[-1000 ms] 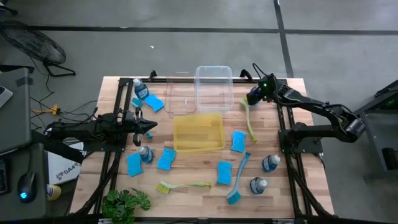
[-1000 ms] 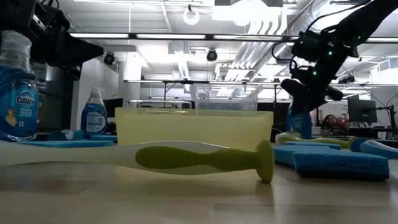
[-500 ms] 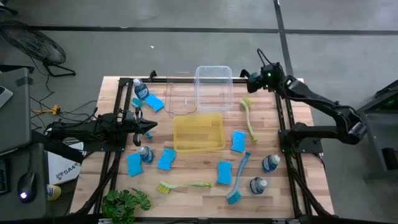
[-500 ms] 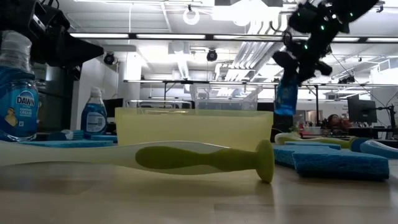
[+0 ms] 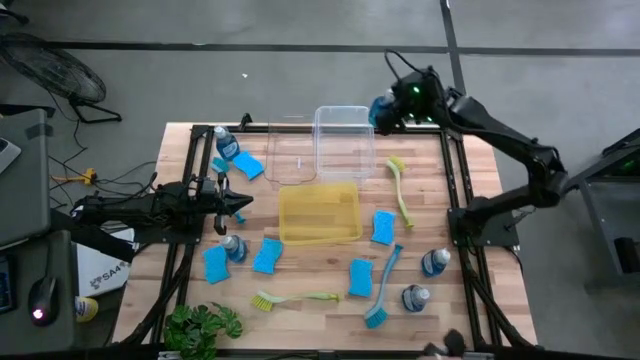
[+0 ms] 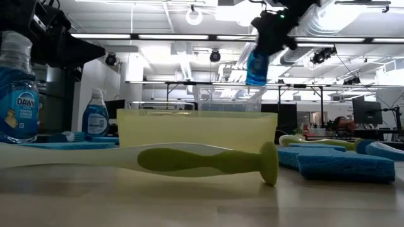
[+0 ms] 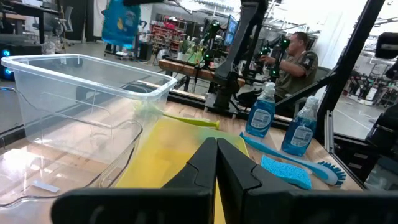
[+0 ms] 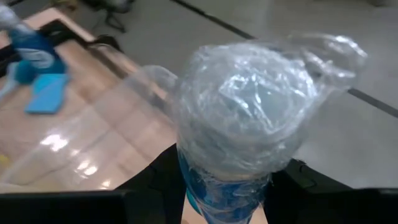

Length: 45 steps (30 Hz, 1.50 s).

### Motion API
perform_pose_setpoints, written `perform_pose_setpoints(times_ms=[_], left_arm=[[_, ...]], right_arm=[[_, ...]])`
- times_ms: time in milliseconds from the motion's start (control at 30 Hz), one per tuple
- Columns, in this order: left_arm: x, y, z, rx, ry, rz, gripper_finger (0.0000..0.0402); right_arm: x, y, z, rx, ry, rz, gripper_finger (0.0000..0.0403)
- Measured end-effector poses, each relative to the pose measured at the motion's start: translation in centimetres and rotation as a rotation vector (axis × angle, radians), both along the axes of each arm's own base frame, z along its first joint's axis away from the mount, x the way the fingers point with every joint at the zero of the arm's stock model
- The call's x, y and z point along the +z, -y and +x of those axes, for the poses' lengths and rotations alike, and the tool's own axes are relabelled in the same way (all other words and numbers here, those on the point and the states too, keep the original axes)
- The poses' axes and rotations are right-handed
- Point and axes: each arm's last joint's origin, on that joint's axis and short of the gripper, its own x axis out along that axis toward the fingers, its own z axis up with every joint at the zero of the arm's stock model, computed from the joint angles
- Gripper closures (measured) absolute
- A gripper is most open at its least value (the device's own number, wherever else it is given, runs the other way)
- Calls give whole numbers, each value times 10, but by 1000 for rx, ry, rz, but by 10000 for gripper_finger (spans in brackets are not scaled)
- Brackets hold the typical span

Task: Pick & Place Kitchen Sink Supplies
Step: Put the blue dishwasher liquid into the white bin

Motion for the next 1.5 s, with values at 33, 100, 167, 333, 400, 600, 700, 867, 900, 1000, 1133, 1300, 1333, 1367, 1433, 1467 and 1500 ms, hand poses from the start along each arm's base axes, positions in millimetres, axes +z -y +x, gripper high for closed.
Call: perform_pose_setpoints(times_ms=[33, 100, 167, 333, 400, 600, 700, 867, 900, 1000, 1133, 1300, 1333, 1367, 1433, 1467, 1500], left_arm=[[0, 0, 0, 0, 0, 0, 400], [0, 0, 0, 0, 0, 0, 400], [0, 0, 0, 0, 1, 0, 400], [0, 0, 0, 0, 1, 0, 400], [0, 0, 0, 0, 1, 0, 400], [0, 0, 0, 0, 0, 0, 400], [0, 0, 0, 0, 1, 0, 400], [0, 0, 0, 0, 1, 0, 400], [0, 0, 0, 0, 0, 0, 400], [0, 0, 0, 0, 0, 0, 400], [0, 0, 0, 0, 0, 0, 400], [0, 0, 0, 0, 0, 0, 400], [0, 0, 0, 0, 0, 0, 400], [0, 0, 0, 0, 0, 0, 400], [0, 0, 0, 0, 1, 0, 400], [0, 0, 0, 0, 0, 0, 400], [0, 0, 0, 0, 0, 0, 400]], right_arm=[[2, 4, 7, 22, -3, 3, 255], [6, 10, 20, 53, -7, 9, 255], [7, 17, 34, 59, -13, 22, 255], [-5, 32, 67, 3, 26, 128, 255], [-12, 34, 78, -21, 36, 165, 255], [-34, 31, 98, -125, 27, 208, 252], [-46, 27, 103, -180, 12, 228, 245], [-67, 18, 113, -208, 58, 243, 247], [-71, 16, 115, -209, 71, 246, 248], [-85, 10, 120, -206, 93, 244, 250], [-100, 3, 122, -238, 95, 208, 249], [-107, 1, 123, -261, 74, 176, 248], [-108, 1, 124, -256, 71, 172, 248], [-109, 1, 124, -256, 68, 172, 248], [-110, 2, 126, -265, 69, 160, 248], [-109, 3, 128, -269, 71, 153, 248], [-110, 4, 130, -273, 69, 149, 248]])
